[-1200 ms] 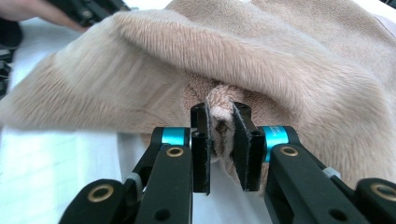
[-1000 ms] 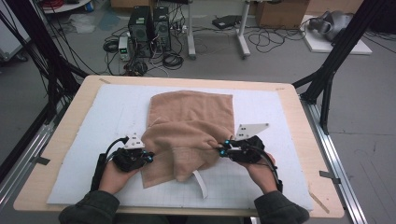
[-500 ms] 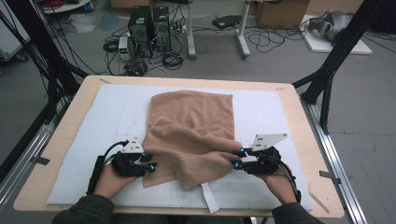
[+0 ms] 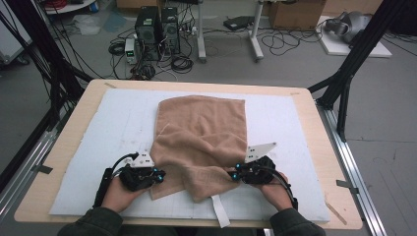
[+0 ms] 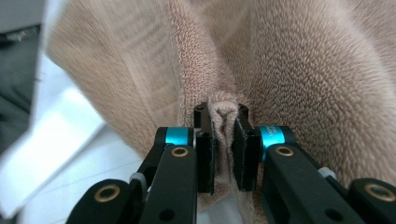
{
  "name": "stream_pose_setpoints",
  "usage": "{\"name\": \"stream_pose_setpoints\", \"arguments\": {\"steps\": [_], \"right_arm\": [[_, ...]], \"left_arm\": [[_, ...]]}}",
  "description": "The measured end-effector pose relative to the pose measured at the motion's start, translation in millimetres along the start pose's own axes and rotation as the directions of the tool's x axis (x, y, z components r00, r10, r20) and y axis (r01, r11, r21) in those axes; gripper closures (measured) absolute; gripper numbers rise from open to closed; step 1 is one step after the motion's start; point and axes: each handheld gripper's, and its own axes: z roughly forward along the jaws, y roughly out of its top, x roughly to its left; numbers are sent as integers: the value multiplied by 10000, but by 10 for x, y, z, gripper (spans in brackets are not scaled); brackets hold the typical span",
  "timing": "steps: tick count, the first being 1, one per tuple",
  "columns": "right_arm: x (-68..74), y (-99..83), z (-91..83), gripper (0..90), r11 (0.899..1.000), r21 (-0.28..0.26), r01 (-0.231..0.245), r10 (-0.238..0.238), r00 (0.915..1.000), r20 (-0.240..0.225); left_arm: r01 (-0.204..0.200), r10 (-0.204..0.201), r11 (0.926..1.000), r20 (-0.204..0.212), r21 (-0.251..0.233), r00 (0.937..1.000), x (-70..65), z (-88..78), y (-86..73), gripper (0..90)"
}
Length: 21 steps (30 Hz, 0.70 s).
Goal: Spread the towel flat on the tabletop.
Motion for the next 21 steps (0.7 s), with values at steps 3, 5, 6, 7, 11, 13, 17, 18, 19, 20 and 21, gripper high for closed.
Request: {"name": "stream_pose_setpoints", "arguments": {"steps": [3, 5, 6, 7, 11, 13, 17, 18, 19, 20, 21], "right_arm": [[93, 7, -177, 821, 9994, -338, -7, 3, 9999, -122], [181, 16, -306, 821, 9984, -550, 131, -138, 9998, -118], [243, 29, -382, 821, 9979, -626, 189, -196, 9998, -102], [279, 39, -430, 821, 9974, -684, 246, -253, 9996, -85], [425, 113, -696, 819, 9868, -1580, 370, -403, 9990, -178], [437, 161, -783, 809, 9834, -1764, 421, -427, 9991, 4], [343, 203, -744, 710, 9894, -1404, 378, -297, 9978, 596], [332, 204, -719, 678, 9888, -1436, 414, -315, 9970, 705], [323, 203, -694, 668, 9882, -1492, 336, -237, 9974, 675], [315, 200, -666, 644, 9870, -1577, 304, -216, 9981, 576], [310, 200, -654, 637, 9865, -1613, 290, -193, 9979, 615]], "left_arm": [[-124, 120, 9993, -129, -348, 9998, -64, -185, -19, 874], [-175, 171, 9973, -69, -708, 9998, -120, -357, -10, 875], [-230, 225, 9966, -72, -790, 9997, -144, -414, -2, 875], [-343, 335, 9953, -98, -906, 9994, -182, -492, 11, 874], [-649, 653, 9879, -23, -1410, 9979, -303, -795, 66, 874], [-622, 645, 9870, 108, -1479, 9979, -313, -868, 85, 872], [-503, 515, 9857, 34, -1606, 9987, -245, -854, 90, 704], [-397, 416, 9854, 79, -1658, 9991, -220, -824, 88, 675], [-196, 236, 9851, 213, -1706, 9995, -185, -771, 91, 628], [-171, 200, 9848, 148, -1726, 9997, -172, -730, 93, 589], [-194, 202, 9865, 33, -1625, 9998, -150, -666, 96, 570]]}}
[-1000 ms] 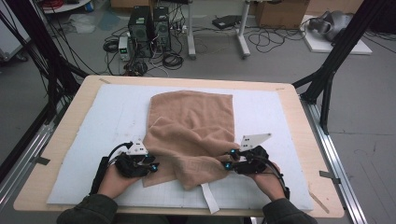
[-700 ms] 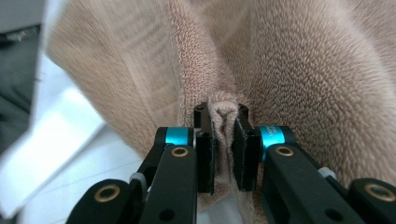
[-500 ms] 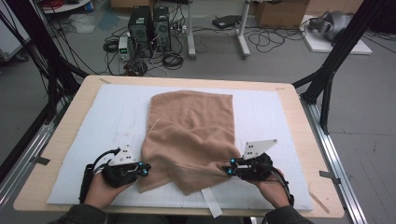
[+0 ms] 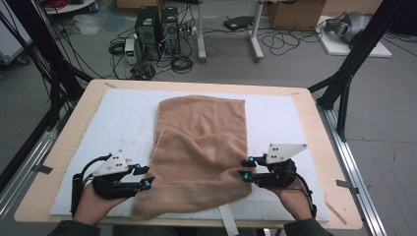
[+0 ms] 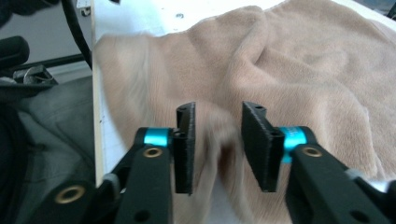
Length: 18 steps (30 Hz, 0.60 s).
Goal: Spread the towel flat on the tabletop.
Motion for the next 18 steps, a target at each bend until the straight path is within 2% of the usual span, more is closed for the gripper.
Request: {"name": "stream_pose_setpoints", "arguments": {"steps": [2, 3, 4, 5, 7, 9, 10, 11, 13, 14, 16, 18], "right_arm": [[-14, -9, 27, 623, 10000, -57, -20, 19, 9999, -101], [-16, -10, 24, 621, 10000, -57, -8, 8, 10000, -11], [-22, -9, 16, 621, 10000, -40, -14, 14, 10000, 27], [-29, -12, 22, 622, 10000, -12, -22, 22, 10000, 56], [-46, -39, 85, 621, 9992, 397, 24, -23, 10000, -28], [-73, -109, 213, 610, 9964, 846, -8, 38, 9994, -346], [-87, -156, 290, 606, 9938, 1112, -60, 105, 9991, -400], [-97, -206, 368, 603, 9902, 1390, -119, 186, 9987, -467], [-123, -311, 517, 603, 9855, 1678, -261, 381, 9969, -684], [-127, -359, 586, 609, 9823, 1851, -302, 447, 9962, -747], [-114, -444, 717, 685, 9757, 2165, -342, 559, 9939, -949], [-103, -481, 751, 795, 9813, 1885, -392, 616, 9915, -1146]], "left_arm": [[60, -61, 9995, 18, 312, 10000, 50, 151, -27, 556], [-29, 30, 9991, -28, 433, 10000, 73, 231, -42, 555], [81, -84, 9983, 38, 583, 10000, 99, 312, -54, 556], [-79, 80, 9956, -10, 937, 10000, 123, 403, -55, 552], [-220, 245, 9920, -187, 1243, 9995, 155, 528, -56, 553], [-329, 357, 9880, -156, 1511, 9992, 186, 617, -57, 555], [-399, 437, 9848, -185, 1688, 9989, 199, 667, -65, 564], [-381, 397, 9804, -44, 1933, 9992, 220, 725, -82, 573], [-507, 525, 9717, -19, 2307, 9986, 220, 790, -112, 596], [-496, 505, 9755, 14, 2142, 9987, 220, 785, -120, 619], [-357, 349, 9822, 77, 1846, 9994, 205, 771, -159, 754], [-117, 105, 9860, 86, 1666, 9999, 187, 738, -200, 840]]}}
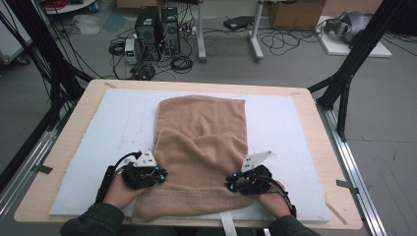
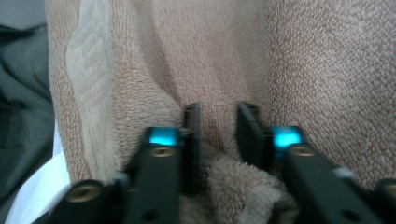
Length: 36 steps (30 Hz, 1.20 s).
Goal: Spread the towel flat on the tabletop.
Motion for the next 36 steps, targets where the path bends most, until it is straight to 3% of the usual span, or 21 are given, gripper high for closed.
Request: {"name": "stream_pose_setpoints", "arguments": {"steps": [5, 9, 11, 13, 14, 16, 18, 20, 24, 27, 29, 30, 31, 32, 34, 36], "right_arm": [[96, 3, -45, 840, 9999, -35, 122, -123, 9983, -567], [315, -13, -138, 846, 9992, -204, 353, -367, 9964, -762], [441, -32, -176, 846, 9986, -300, 447, -476, 9933, -1053], [552, -35, -202, 821, 9985, -261, 489, -523, 9873, -1502], [600, -25, -226, 761, 9980, -462, 423, -494, 9849, -1656], [625, 24, -302, 738, 9955, -889, 327, -473, 9848, -1673], [576, 105, -356, 690, 9940, -928, 575, -660, 9937, -904], [458, 158, -364, 640, 9937, -915, 640, -674, 9972, -339], [160, 136, -266, 596, 9975, -122, 693, -674, 9906, 1192], [-36, 41, -185, 597, 9998, 61, 183, -190, 9904, 1366], [-103, -35, -109, 624, 9994, 348, -30, -14, 9919, 1268], [-108, -54, -106, 660, 9999, 139, 32, -50, 9921, 1253], [-108, -67, -108, 728, 10000, 30, -21, 17, 9928, 1197], [-104, -73, -110, 814, 10000, 11, 10, -11, 9956, 938], [-59, -70, -104, 848, 9999, 65, 143, -148, 9968, 788], [-14, -71, -102, 854, 9997, 88, 216, -221, 9981, 567]], "left_arm": [[30, -30, 9998, 0, -172, 10000, -146, -140, -136, 861], [-223, 225, 9992, 63, -319, 9997, -353, -309, -256, 862], [-165, 181, 9987, 333, -474, 9993, -456, -416, -310, 861], [29, 19, 9979, 729, -651, 9973, -543, -521, -359, 859], [58, 0, 9971, 754, -765, 9971, -568, -562, -373, 850], [106, -37, 9950, 701, -993, 9975, -537, -616, -361, 768], [193, -138, 9924, 456, -1215, 9989, -456, -617, -316, 716], [183, -172, 9910, 92, -1327, 9998, -339, -574, -239, 668], [216, -272, 9920, -433, -1247, 9987, -113, -377, -101, 607], [271, -313, 9974, -613, -674, 9976, 6, -205, -82, 564], [426, -430, 9990, -435, -112, 9981, 51, -95, -121, 574], [542, -561, 9976, -442, -435, 9974, 54, -93, -153, 586], [845, -870, 9949, -439, -560, 9952, 62, -98, -170, 641], [864, -890, 9945, -430, -596, 9951, 64, -115, -185, 703], [753, -779, 9955, -437, -575, 9960, 36, -139, -201, 829], [619, -646, 9966, -474, -549, 9968, -6, -162, -212, 853]]}}
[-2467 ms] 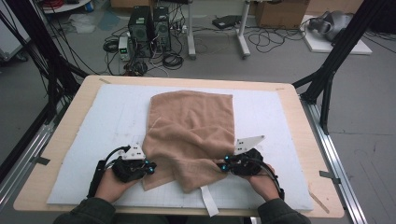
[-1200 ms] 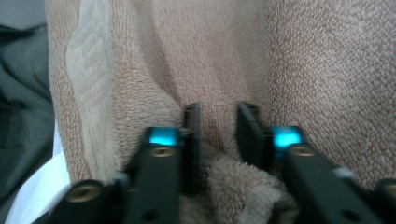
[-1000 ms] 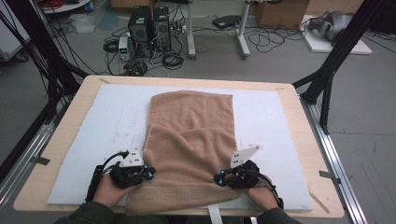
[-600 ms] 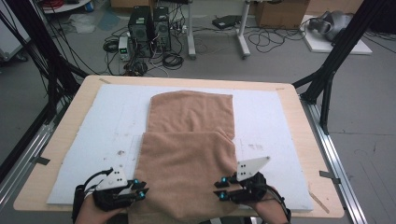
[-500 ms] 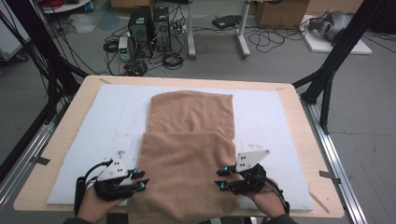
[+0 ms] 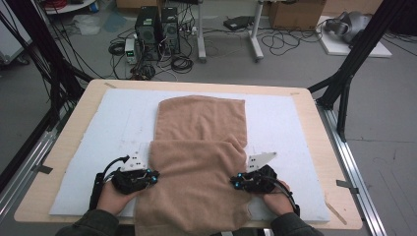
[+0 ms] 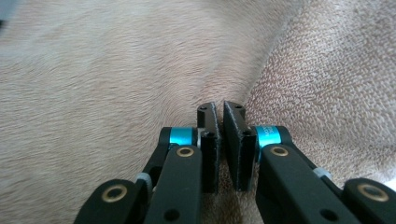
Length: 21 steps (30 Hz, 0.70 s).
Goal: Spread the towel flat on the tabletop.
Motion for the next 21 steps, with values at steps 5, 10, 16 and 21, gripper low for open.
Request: {"name": "stream_pose_setpoints", "arguments": {"steps": [5, 10, 16, 21], "right_arm": [[302, -16, -54, 857, 9997, -38, 261, -262, 9986, -457], [657, -47, -153, 842, 9992, -137, 364, -379, 9908, -1298], [565, 129, -358, 684, 9927, -995, 677, -696, 9975, -152], [213, 119, -202, 619, 9976, -118, 688, -679, 9958, 611]], "left_arm": [[-275, 277, 9996, 170, -105, 9995, -137, -175, -93, 858], [-526, 547, 9981, 662, -330, 9963, -353, -429, -227, 850], [-539, 550, 9967, 173, -608, 9983, -248, -477, -97, 678], [-198, 197, 9996, -66, -177, 9998, -43, -184, -43, 627]]}}
